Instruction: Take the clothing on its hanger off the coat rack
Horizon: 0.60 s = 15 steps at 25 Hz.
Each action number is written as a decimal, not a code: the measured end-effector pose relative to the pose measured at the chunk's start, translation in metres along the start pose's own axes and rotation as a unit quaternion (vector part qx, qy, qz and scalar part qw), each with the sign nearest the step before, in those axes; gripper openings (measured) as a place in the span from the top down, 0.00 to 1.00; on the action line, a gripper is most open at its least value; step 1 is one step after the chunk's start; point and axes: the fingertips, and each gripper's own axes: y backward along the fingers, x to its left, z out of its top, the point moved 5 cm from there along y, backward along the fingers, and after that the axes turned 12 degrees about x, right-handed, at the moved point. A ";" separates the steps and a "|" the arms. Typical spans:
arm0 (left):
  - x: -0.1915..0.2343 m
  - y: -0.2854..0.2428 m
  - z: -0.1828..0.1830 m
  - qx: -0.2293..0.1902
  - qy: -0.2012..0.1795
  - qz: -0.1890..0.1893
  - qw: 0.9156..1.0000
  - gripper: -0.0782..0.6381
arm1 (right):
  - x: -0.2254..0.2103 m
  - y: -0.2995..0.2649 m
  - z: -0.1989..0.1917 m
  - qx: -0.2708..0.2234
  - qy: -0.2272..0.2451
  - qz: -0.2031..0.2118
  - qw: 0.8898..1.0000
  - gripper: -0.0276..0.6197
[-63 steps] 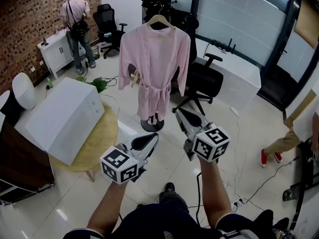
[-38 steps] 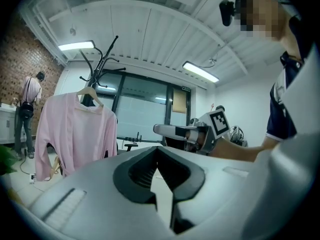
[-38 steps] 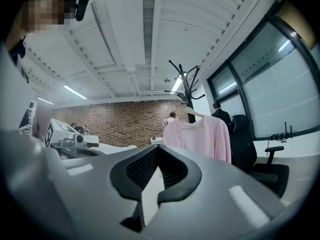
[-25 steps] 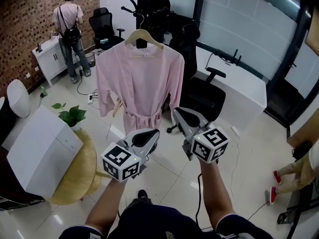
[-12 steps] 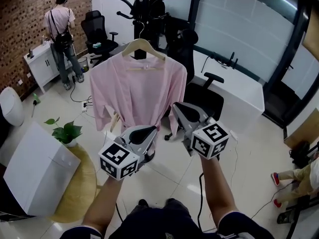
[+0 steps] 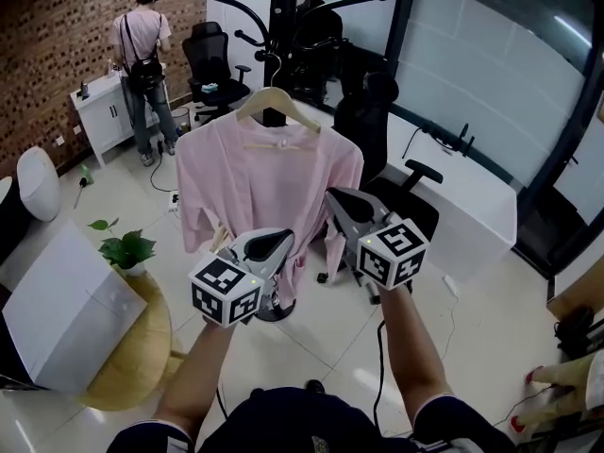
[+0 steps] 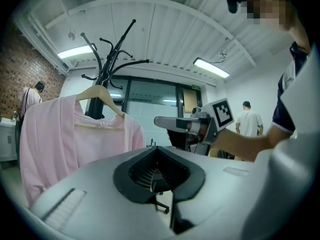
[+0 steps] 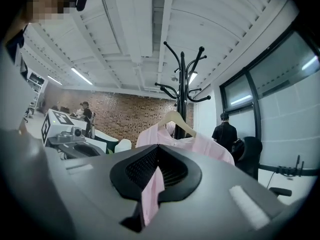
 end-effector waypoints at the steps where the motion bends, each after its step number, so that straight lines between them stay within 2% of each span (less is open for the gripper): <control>1: 0.000 -0.004 0.000 0.000 0.001 0.002 1.000 0.87 | -0.006 -0.002 -0.001 0.004 0.006 0.000 1.000 0.95; 5: -0.001 -0.019 0.001 0.006 -0.003 0.008 1.000 0.87 | -0.035 -0.013 -0.002 0.014 0.029 -0.006 0.999 0.95; 9: 0.002 -0.031 0.004 0.022 -0.027 0.020 0.999 0.87 | -0.062 -0.030 0.009 0.017 0.061 -0.021 0.998 0.93; 15: 0.004 -0.046 0.015 0.018 -0.029 0.032 0.999 0.87 | -0.102 -0.060 0.028 0.045 0.107 -0.026 0.993 0.66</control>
